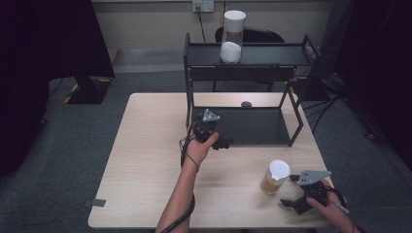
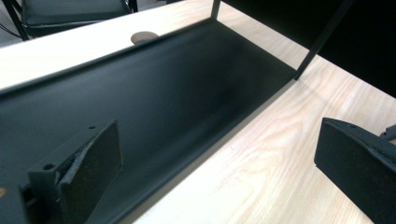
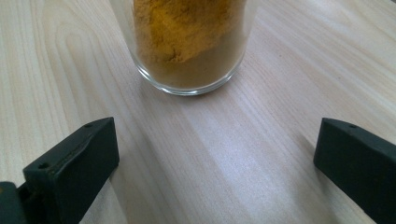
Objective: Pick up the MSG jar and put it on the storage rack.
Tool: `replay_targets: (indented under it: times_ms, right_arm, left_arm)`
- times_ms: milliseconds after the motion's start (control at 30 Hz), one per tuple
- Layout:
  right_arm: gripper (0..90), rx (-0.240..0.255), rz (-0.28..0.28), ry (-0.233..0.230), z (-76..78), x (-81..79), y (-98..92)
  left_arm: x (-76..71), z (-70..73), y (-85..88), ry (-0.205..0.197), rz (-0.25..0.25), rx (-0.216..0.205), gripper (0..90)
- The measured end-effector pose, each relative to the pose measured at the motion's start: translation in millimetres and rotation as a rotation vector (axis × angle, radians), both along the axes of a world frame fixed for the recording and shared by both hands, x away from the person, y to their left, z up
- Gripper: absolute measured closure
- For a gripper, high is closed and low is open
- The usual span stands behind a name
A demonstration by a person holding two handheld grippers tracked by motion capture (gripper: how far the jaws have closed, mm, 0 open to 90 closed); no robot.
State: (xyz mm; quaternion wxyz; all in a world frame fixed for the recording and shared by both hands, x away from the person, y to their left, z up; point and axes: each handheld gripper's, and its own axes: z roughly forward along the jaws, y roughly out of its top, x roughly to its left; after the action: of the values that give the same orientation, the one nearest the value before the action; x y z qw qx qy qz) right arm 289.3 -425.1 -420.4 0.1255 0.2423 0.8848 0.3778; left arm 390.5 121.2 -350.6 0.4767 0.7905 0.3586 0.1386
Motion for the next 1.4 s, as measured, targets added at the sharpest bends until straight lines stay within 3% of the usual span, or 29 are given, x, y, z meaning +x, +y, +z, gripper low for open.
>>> replay_targets:
  times_ms: [700,933,1133,1400]
  right_arm:
    - [0.0,0.000,0.000,0.000,0.0,0.0,0.0]
    - [0.0,0.000,0.000,0.000,-0.1,0.0,0.0]
    - [0.0,0.000,0.000,0.000,0.0,0.0,0.0]
    - [0.0,0.000,0.000,0.000,0.0,0.0,0.0]
  left_arm:
    - [-18.7,-44.9,3.1,0.057,0.013,0.024,0.7]
    - [-30.4,-55.0,8.0,0.063,0.036,0.072,1.0]
    - [-38.7,-61.9,12.8,0.062,0.051,0.088,1.1]
    - [-49.1,-67.1,12.1,0.071,0.058,0.168,1.4]
